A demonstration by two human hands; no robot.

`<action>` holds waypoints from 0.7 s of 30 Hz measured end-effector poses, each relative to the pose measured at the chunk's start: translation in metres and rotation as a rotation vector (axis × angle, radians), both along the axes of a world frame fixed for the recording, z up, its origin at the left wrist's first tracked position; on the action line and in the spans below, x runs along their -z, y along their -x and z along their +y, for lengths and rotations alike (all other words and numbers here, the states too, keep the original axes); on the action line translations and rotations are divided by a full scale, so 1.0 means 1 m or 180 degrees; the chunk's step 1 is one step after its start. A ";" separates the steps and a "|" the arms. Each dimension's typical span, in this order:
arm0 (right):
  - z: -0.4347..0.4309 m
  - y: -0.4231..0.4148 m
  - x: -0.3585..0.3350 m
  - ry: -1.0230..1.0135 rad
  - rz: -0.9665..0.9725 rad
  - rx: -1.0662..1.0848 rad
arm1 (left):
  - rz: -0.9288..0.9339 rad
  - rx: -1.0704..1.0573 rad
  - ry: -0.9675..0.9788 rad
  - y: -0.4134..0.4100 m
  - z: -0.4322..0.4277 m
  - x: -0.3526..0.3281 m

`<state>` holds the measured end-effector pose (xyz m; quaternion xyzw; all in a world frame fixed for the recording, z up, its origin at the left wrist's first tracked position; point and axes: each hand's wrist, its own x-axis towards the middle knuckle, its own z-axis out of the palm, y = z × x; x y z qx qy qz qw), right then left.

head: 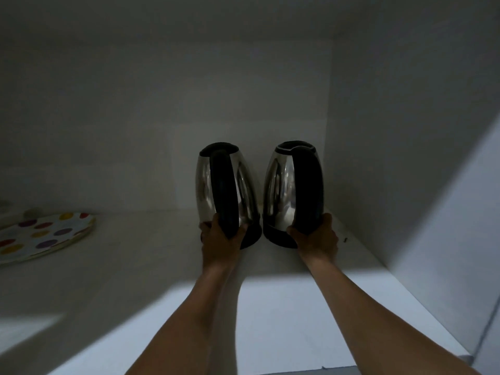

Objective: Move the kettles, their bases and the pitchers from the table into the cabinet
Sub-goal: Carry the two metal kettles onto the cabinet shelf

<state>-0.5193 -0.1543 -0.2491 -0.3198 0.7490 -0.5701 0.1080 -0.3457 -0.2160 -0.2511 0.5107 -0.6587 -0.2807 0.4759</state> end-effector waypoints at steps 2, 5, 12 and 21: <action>-0.013 0.005 0.002 0.0056 0.0043 0.0004 | 0.0020 0.0043 0.0057 0.005 -0.014 0.002; -0.032 0.011 0.003 0.0072 0.0089 0.0047 | -0.0006 0.0113 0.0089 0.011 -0.035 0.005; -0.064 0.019 0.004 0.0030 0.0049 0.0108 | 0.0240 0.0075 0.0203 0.024 -0.053 0.013; -0.044 0.017 -0.002 -0.0526 0.0122 -0.0083 | 0.0025 0.0156 -0.0001 0.017 -0.056 0.007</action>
